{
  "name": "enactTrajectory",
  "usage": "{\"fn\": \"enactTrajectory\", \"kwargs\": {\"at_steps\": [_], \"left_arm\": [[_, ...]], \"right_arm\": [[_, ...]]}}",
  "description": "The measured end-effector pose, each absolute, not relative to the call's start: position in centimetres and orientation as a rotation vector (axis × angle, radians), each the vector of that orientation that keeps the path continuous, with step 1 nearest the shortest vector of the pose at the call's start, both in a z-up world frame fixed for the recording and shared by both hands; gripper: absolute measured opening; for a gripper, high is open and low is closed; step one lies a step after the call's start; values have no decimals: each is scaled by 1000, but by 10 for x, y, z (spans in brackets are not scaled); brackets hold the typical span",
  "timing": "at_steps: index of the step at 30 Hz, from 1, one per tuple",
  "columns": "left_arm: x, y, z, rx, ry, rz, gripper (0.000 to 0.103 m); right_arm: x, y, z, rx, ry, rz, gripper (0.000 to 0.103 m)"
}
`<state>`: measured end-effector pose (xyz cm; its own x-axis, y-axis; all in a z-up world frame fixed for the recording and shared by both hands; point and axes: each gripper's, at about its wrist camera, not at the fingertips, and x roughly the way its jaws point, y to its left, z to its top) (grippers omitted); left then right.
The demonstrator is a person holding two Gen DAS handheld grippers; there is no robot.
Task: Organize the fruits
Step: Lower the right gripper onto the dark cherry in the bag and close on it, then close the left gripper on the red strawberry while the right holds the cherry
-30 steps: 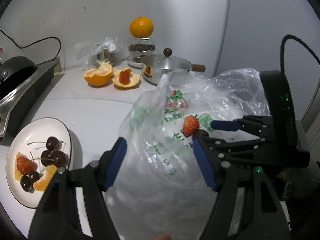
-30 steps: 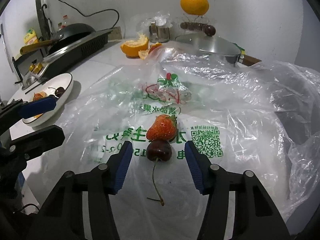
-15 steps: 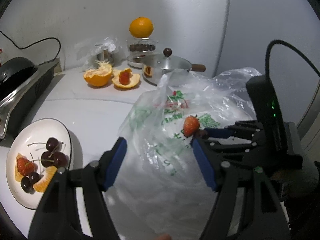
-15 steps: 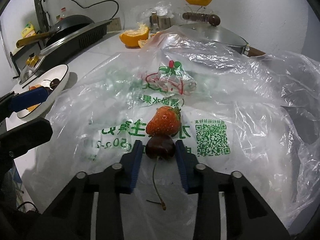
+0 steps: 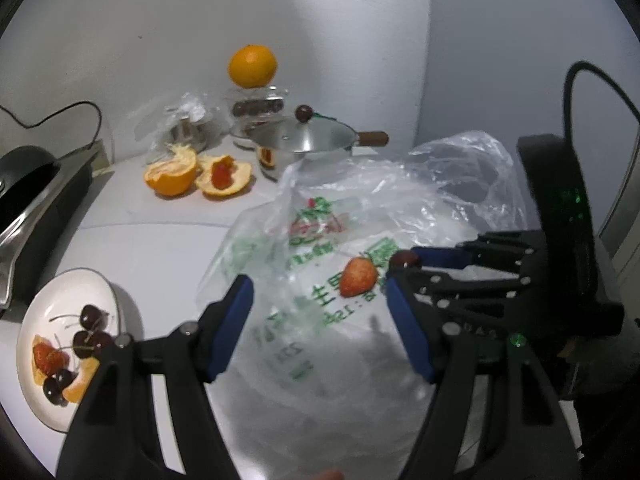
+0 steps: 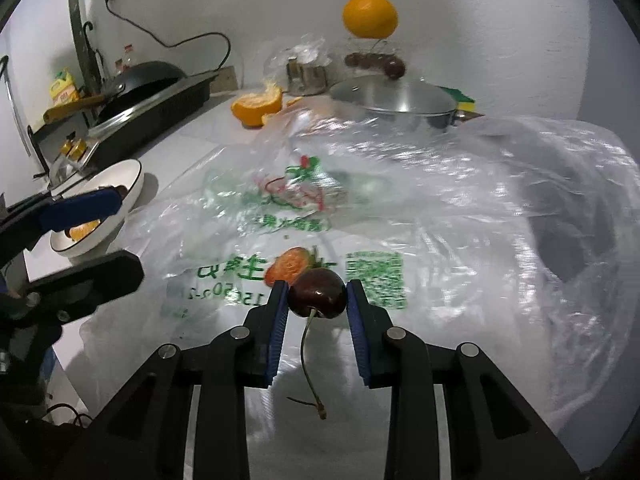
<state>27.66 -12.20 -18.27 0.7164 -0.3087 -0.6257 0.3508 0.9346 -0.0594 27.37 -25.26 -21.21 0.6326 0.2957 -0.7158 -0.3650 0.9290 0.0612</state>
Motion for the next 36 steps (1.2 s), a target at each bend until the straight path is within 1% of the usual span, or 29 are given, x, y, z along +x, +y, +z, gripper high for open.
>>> {"fn": "enactTrajectory", "kwargs": {"at_steps": [13, 24, 25, 26, 34, 36], "left_arm": [[306, -169, -202, 163, 728, -397, 70], [341, -196, -232, 233, 819, -414, 69], [343, -198, -233, 237, 821, -411, 68], [345, -200, -235, 244, 822, -408, 60], [357, -204, -251, 277, 858, -391, 46], [357, -205, -251, 279, 859, -396, 38]], "right_arm": [[275, -299, -208, -34, 775, 340, 31], [286, -316, -213, -11, 773, 351, 31], [287, -317, -214, -9, 773, 354, 31], [288, -317, -215, -9, 775, 359, 31], [292, -321, -220, -1, 777, 376, 31], [292, -322, -220, 2, 777, 375, 31]]}}
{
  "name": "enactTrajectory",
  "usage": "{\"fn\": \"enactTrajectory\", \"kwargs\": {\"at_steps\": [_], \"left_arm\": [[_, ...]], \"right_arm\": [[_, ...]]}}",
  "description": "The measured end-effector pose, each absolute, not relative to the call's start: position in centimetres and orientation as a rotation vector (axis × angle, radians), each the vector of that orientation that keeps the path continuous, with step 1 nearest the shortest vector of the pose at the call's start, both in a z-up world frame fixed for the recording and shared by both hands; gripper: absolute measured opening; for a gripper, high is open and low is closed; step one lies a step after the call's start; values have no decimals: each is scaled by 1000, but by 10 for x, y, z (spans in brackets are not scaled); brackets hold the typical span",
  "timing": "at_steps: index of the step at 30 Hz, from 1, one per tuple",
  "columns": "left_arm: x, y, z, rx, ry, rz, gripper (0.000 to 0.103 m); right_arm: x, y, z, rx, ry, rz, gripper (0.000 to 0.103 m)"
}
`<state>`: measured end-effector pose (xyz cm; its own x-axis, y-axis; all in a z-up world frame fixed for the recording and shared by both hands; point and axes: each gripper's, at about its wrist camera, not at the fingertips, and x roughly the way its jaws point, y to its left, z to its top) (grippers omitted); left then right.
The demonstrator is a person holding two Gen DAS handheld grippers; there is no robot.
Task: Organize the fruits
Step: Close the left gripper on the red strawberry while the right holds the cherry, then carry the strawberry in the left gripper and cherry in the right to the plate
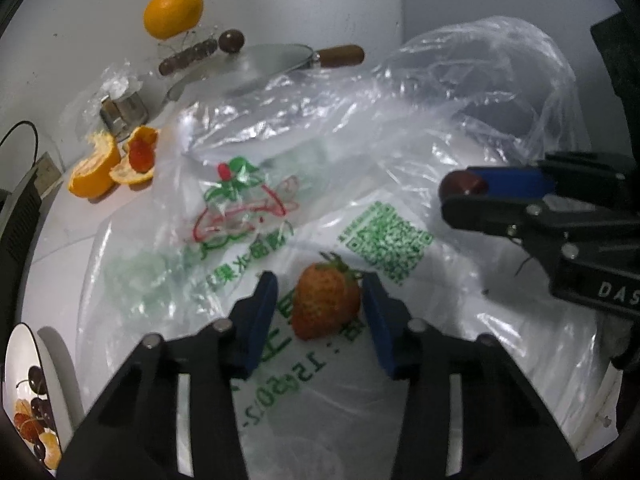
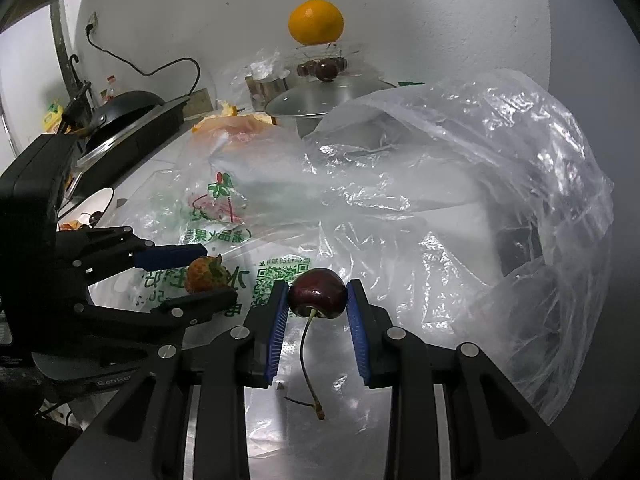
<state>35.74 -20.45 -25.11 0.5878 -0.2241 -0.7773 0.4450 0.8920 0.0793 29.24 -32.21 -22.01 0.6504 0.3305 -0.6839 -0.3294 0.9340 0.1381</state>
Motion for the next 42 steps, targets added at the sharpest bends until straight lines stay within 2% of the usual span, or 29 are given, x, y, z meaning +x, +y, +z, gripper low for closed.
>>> {"fn": "enactTrajectory", "kwargs": {"at_steps": [1, 2, 42], "left_arm": [[357, -205, -251, 281, 859, -398, 33], [357, -206, -251, 283, 858, -399, 33], [269, -148, -160, 184, 649, -416, 32]], "right_arm": [[292, -323, -220, 5, 777, 375, 31], [292, -323, -220, 5, 775, 374, 31], [227, -264, -160, -100, 669, 369, 31]]}}
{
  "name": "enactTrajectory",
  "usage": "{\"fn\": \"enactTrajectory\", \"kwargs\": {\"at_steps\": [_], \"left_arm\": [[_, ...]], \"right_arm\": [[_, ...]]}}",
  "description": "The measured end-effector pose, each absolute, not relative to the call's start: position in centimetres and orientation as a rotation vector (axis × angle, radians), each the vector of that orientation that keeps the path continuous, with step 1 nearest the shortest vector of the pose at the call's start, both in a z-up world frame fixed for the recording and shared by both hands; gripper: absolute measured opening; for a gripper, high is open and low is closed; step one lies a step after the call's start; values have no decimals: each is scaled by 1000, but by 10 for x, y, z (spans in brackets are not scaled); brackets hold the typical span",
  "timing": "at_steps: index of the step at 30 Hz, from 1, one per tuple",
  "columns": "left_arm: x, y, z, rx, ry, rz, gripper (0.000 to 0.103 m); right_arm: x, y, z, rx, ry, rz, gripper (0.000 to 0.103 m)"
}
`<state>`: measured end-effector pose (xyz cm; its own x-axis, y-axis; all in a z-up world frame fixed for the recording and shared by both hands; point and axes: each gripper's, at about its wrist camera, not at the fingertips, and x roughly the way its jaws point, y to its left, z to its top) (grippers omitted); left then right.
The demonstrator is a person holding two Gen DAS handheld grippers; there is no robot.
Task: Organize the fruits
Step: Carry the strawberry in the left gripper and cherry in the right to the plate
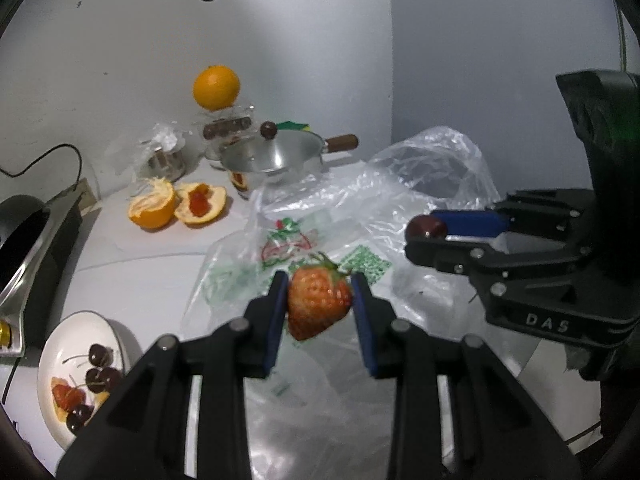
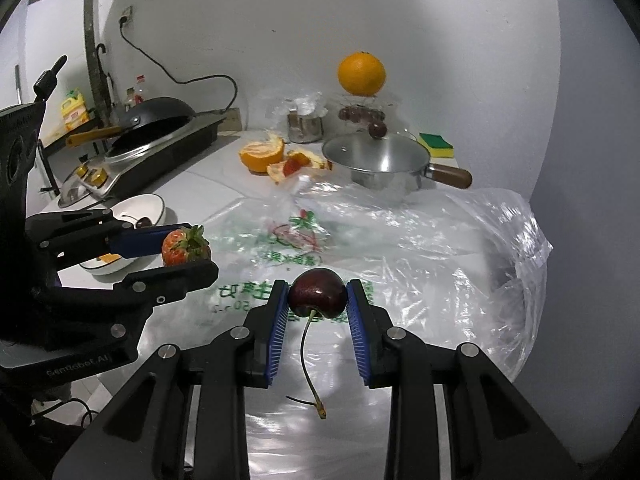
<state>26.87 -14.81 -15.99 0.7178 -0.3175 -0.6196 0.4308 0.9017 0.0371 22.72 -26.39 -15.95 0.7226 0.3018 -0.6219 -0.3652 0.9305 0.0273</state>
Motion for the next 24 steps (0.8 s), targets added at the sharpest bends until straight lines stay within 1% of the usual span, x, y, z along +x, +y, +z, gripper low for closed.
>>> {"fn": "enactTrajectory", "kwargs": {"at_steps": [12, 24], "left_arm": [[245, -105, -147, 139, 611, -377, 32], [230, -45, -143, 94, 583, -322, 32]], "right_arm": [[215, -224, -144, -144, 640, 392, 31], [211, -171, -136, -194, 624, 428, 31]]}}
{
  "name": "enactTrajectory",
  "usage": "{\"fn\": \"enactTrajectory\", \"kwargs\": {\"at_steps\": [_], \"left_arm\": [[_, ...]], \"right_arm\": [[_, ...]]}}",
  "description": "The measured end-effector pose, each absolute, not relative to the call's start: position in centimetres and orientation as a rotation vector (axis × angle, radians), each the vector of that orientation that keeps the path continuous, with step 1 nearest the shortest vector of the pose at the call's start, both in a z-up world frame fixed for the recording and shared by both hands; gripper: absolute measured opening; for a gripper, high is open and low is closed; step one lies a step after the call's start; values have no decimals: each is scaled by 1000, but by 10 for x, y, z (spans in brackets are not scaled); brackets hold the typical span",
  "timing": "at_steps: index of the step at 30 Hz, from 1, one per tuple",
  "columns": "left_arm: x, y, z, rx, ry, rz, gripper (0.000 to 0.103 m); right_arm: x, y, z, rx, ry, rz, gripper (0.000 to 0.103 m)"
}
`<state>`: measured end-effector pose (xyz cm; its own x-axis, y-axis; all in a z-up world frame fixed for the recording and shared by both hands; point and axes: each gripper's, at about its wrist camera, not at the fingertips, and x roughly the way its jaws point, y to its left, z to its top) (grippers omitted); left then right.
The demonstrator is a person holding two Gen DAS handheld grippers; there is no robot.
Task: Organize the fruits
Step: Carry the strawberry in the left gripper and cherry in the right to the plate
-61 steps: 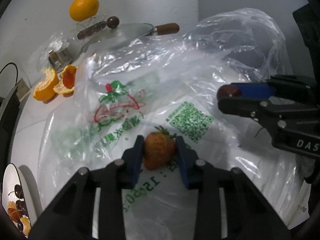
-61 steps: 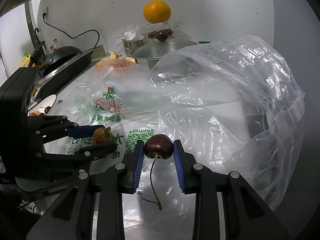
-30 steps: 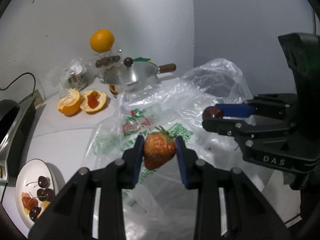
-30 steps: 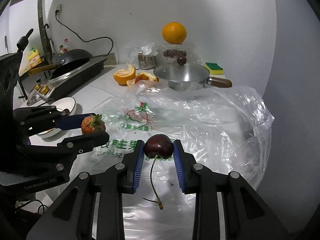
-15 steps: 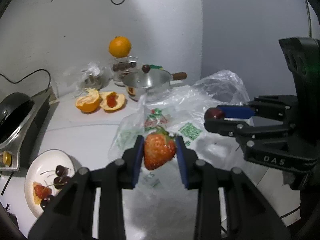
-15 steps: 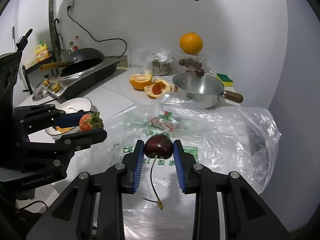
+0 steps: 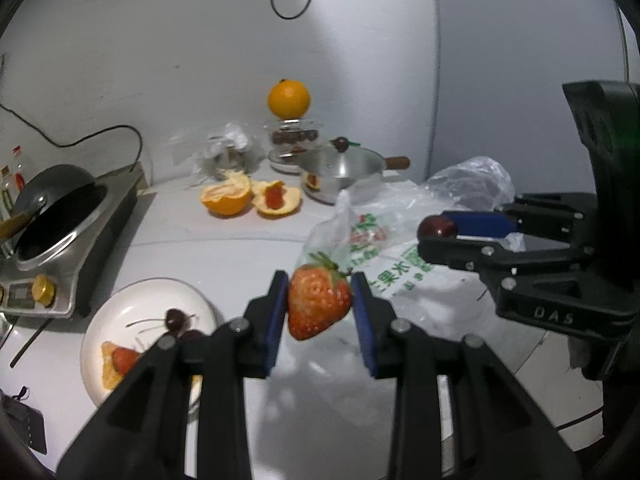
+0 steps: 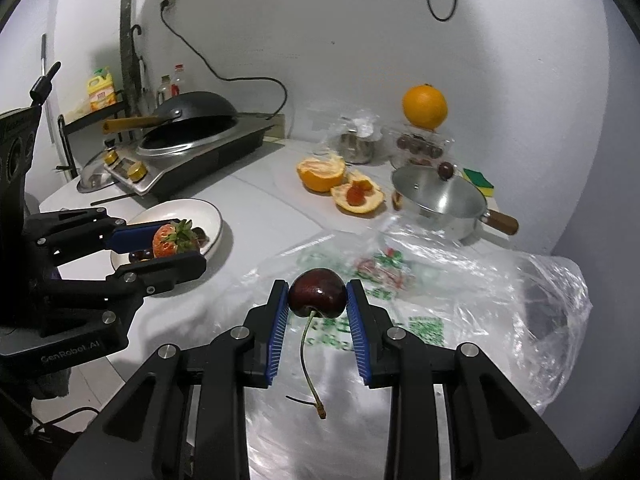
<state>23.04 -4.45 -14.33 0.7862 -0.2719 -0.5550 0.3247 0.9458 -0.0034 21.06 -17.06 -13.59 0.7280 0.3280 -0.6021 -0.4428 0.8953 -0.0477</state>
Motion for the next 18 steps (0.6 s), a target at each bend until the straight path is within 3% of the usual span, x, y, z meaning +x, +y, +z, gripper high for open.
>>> {"fn": "enactTrajectory", "kwargs": {"at_steps": [18], "left_arm": [[216, 46, -152, 32, 572, -229, 32]], "right_arm": [[214, -76, -136, -279, 630, 520, 31]]}}
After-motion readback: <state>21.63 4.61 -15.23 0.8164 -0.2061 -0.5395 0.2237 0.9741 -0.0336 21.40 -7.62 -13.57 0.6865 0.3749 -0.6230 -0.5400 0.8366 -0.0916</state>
